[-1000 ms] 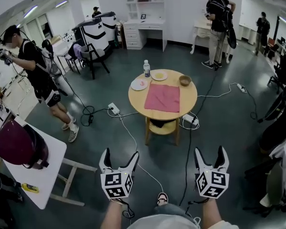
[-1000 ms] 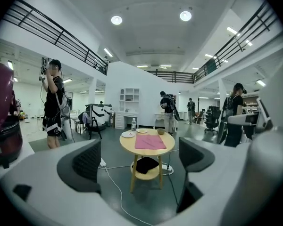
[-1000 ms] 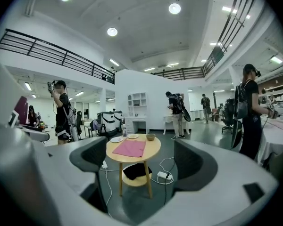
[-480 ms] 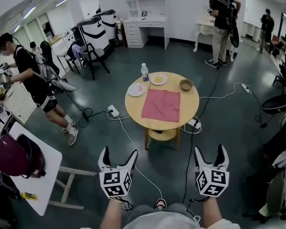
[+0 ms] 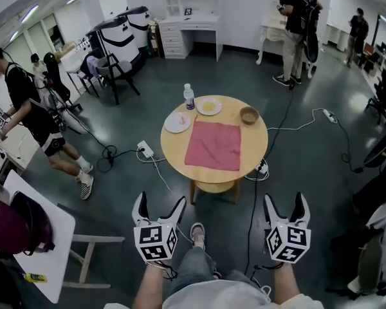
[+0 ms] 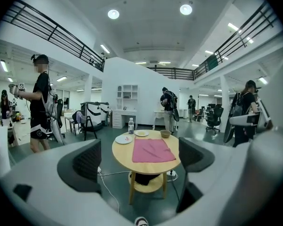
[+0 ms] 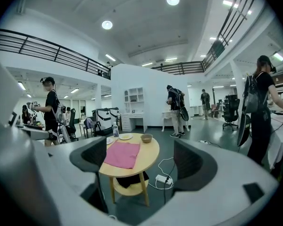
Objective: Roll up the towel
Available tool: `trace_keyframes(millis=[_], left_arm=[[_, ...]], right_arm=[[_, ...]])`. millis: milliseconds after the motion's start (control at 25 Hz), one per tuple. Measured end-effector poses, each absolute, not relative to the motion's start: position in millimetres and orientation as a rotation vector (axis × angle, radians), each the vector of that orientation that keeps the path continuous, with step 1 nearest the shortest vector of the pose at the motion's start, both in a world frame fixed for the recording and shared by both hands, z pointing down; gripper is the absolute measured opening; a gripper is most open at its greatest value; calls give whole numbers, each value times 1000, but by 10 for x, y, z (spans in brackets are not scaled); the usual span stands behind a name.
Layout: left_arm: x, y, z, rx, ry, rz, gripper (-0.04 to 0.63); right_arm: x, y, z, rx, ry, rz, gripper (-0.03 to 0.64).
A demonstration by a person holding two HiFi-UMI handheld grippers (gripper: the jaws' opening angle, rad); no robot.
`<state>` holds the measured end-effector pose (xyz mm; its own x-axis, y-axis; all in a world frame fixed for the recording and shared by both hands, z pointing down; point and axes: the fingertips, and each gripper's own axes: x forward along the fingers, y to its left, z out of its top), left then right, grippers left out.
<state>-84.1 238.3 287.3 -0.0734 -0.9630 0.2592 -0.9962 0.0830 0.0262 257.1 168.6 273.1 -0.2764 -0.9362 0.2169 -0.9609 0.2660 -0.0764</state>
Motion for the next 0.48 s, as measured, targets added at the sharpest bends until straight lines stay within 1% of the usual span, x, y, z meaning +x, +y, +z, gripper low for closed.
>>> trace_keyframes(millis=[280, 480], left_arm=[[-1159, 1448, 2914, 2040, -2101, 177, 515], [-1499, 641, 2785, 2102, -2053, 173, 514]], right_arm=[[2346, 991, 2716, 1882, -2343, 262, 449], [2033, 337, 2546, 1950, -2314, 249, 445]])
